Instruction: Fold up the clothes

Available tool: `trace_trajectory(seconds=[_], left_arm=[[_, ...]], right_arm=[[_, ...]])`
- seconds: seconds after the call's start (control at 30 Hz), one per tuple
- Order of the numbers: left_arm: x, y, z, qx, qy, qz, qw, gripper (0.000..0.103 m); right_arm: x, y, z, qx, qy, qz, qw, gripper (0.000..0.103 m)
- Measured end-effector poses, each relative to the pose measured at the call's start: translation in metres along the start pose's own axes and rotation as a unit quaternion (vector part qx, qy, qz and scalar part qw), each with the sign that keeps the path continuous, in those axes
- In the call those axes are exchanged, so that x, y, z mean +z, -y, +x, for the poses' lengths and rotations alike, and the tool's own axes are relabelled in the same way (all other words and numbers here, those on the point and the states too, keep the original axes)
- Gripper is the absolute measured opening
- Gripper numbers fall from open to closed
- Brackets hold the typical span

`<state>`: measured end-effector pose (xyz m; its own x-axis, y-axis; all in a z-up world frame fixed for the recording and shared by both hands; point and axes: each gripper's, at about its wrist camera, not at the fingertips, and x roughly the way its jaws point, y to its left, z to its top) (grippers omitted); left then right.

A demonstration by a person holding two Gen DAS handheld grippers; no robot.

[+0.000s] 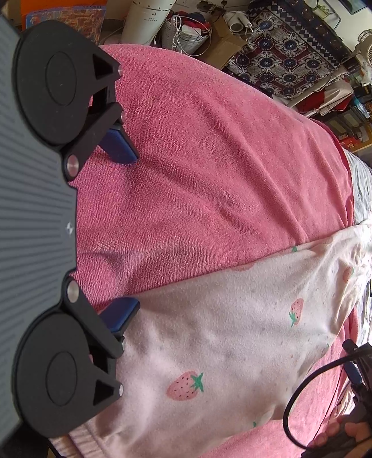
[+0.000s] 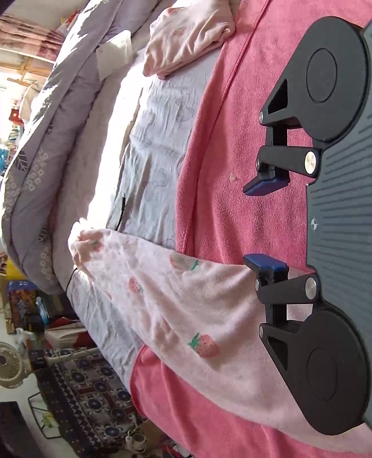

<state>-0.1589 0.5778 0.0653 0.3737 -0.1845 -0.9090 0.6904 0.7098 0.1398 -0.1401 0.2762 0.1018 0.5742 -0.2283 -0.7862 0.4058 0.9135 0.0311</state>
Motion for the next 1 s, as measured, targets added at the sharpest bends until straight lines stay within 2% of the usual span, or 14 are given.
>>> trace_trajectory(seconds=[0.13, 0.23, 0.27, 0.3, 0.37, 0.5, 0.6, 0.67, 0.73, 0.8, 0.9, 0.97, 1.0], left_arm=[[0.002, 0.0, -0.001, -0.002, -0.004, 0.0, 1.0, 0.103], [0.001, 0.0, -0.002, -0.003, -0.005, 0.0, 1.0, 0.103], [0.001, 0.0, -0.002, -0.002, -0.004, 0.0, 1.0, 0.103], [0.001, 0.001, -0.002, -0.002, -0.004, 0.0, 1.0, 0.103], [0.0, 0.001, -0.002, 0.0, -0.002, -0.001, 1.0, 0.103], [-0.001, 0.002, -0.002, 0.005, 0.004, -0.003, 1.0, 0.103], [-0.002, 0.003, -0.005, 0.008, 0.007, -0.006, 0.9999, 0.103], [-0.001, 0.002, -0.01, 0.012, 0.001, -0.012, 0.9999, 0.103], [-0.001, -0.002, -0.018, 0.019, 0.0, -0.021, 0.9996, 0.097], [-0.004, -0.007, -0.028, 0.025, 0.012, -0.028, 0.9992, 0.094], [-0.003, -0.01, -0.044, 0.008, 0.046, -0.023, 0.9986, 0.093], [-0.003, -0.005, -0.048, -0.01, 0.056, -0.006, 0.9984, 0.093], [-0.004, -0.001, -0.047, -0.018, 0.054, 0.005, 0.9983, 0.093]], right_arm=[[-0.053, -0.011, -0.022, 0.038, -0.047, -0.061, 0.996, 0.046], [-0.094, -0.019, -0.036, 0.061, -0.084, -0.111, 0.988, 0.048], [-0.103, -0.011, -0.042, 0.053, -0.096, -0.095, 0.989, 0.049], [-0.103, -0.005, -0.044, 0.045, -0.112, -0.077, 0.99, 0.056], [-0.095, 0.001, -0.054, 0.041, -0.121, -0.063, 0.99, 0.056], [-0.093, -0.003, -0.065, 0.026, -0.108, -0.113, 0.987, 0.059], [-0.112, 0.013, -0.05, -0.017, -0.157, -0.102, 0.982, 0.061], [-0.115, 0.023, -0.06, -0.019, -0.149, -0.053, 0.987, 0.061], [-0.113, 0.018, -0.076, -0.013, -0.131, -0.047, 0.99, 0.06], [-0.114, 0.004, -0.096, 0.035, -0.099, -0.052, 0.993, 0.06], [-0.119, -0.027, -0.114, 0.104, -0.08, -0.07, 0.989, 0.06], [-0.128, -0.05, -0.116, 0.137, -0.085, -0.065, 0.985, 0.057], [-0.136, -0.06, -0.115, 0.141, -0.096, -0.065, 0.983, 0.054]])
